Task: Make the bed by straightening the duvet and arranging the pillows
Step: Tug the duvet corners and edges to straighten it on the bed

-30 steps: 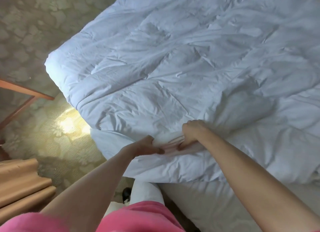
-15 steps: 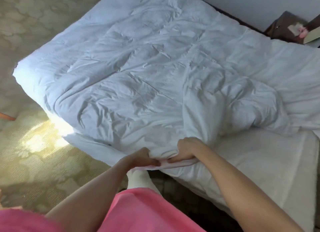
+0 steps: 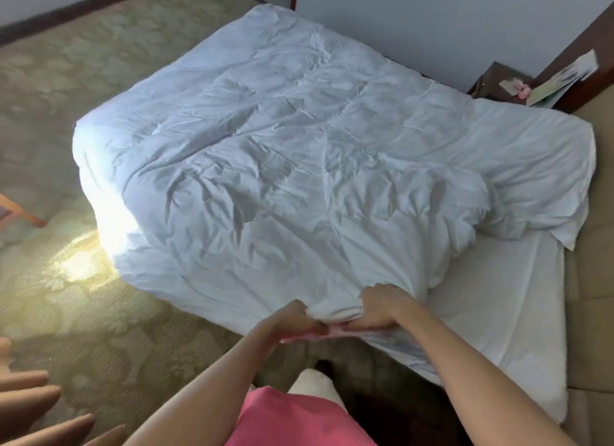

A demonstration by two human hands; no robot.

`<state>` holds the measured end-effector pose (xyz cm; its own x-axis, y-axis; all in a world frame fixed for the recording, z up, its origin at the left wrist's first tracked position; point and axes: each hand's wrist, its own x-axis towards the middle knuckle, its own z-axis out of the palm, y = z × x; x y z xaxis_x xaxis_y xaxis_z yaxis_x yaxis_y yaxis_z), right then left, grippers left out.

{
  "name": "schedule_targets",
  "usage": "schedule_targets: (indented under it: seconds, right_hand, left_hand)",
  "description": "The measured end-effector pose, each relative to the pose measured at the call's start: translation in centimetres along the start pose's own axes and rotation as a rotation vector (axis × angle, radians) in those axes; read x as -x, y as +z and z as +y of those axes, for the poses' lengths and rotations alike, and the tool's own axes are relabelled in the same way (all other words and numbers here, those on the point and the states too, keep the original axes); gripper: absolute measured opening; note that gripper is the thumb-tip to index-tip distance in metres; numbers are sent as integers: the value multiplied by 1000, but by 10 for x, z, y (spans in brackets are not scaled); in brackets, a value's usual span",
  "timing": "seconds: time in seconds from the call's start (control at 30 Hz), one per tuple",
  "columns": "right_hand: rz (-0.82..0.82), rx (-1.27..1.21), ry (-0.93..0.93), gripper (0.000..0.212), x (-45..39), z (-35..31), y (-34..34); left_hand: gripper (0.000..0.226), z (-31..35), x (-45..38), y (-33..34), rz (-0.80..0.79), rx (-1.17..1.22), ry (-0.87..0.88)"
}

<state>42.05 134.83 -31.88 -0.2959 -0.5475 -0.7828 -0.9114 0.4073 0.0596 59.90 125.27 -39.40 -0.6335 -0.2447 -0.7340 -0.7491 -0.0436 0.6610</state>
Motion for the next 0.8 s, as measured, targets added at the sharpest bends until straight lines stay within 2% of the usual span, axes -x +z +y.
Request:
schedule_targets:
  seconds: [0.2,0.3,0.4,0.5,0.53,0.6,0.63,0.7,0.8]
  right_hand:
    - [51,57,-77,78,30,-10,44]
    - [91,63,-116,77,55,8,65]
    - [160,101,-141,60,79,41,78]
    - [255,101,-164,42,96,63,87]
    - [287,91,-179,37,101,66,91]
    - [334,56,-212,35,107,64,97]
    - [351,44,-234,43,110,62,102]
    - [381,73,-264,49,114,55,110]
    - [387,182,-282,34,119,40,121]
  left_hand:
    - [52,-21,24,29,29,-139,-91]
    - [47,-4,36,57,0,-157,-46]
    - [42,37,44,91,12,3,60]
    - [25,83,40,124,116,158,183]
    - [26,98,36,135,172,176,182]
    - [42,120,29,150,285,169,113]
    - [51,129,26,158,300,143,60]
    - [63,139,15,170,248,140,-40]
    - [66,147,3,181,197,351,-109]
